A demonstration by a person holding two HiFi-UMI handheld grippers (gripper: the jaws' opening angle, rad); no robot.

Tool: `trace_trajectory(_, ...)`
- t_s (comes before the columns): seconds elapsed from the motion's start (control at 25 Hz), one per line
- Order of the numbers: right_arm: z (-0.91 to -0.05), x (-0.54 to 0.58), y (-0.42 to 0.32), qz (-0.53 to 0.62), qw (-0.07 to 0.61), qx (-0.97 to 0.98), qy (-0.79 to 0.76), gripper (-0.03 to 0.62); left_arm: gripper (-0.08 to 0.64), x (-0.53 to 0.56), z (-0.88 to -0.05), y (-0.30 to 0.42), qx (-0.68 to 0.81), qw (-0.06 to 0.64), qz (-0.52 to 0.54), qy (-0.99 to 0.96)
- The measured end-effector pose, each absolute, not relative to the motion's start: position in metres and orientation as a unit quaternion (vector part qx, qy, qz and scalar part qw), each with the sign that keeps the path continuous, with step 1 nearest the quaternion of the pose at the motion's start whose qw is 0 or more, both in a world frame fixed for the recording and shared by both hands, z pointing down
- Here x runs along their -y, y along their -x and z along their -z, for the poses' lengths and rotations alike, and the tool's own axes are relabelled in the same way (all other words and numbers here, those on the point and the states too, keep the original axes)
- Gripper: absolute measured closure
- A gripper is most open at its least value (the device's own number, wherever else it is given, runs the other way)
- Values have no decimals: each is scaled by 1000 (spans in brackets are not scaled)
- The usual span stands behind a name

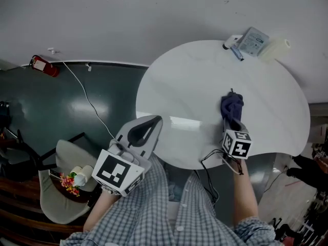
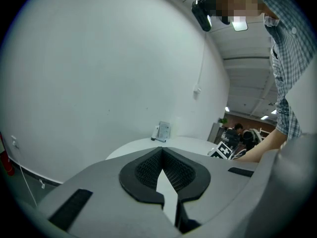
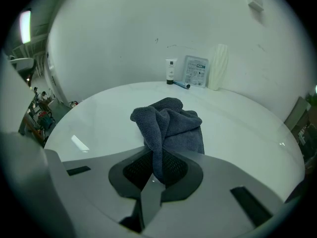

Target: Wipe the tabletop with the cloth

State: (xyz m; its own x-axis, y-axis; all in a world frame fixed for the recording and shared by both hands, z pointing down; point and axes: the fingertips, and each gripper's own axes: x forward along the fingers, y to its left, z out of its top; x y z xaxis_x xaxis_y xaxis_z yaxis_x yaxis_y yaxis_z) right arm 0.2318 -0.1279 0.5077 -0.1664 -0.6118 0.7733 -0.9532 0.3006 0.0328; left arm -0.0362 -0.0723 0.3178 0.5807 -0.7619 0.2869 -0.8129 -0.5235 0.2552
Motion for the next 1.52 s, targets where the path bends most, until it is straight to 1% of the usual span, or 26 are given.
trace_trajectory(0.32, -512, 50, -231, -246, 373, 717, -534, 569, 555, 67, -315, 30, 427, 174, -75, -884)
trace_trajectory(0.68, -515, -29, -203, -311, 364, 734, -483, 569, 555, 66, -312, 22, 410, 168, -74, -893)
trace_trajectory(0.88, -516, -58, -160, -355, 345, 752, -435, 569, 555, 63, -311, 22, 401, 164, -76, -898)
trace_trajectory(1.28, -513, -79, -46, -350, 348, 822, -283, 569, 555, 54, -310, 27, 393, 155, -80, -903)
trace_trajectory(1.4, -514, -81, -31, -338, 353, 832, -261, 569, 555, 52, -310, 32, 393, 153, -81, -903)
trace_trajectory(1.52, -510, -78, -30, -334, 339, 838, -267, 569, 555, 49, -311, 35, 393, 152, -82, -903)
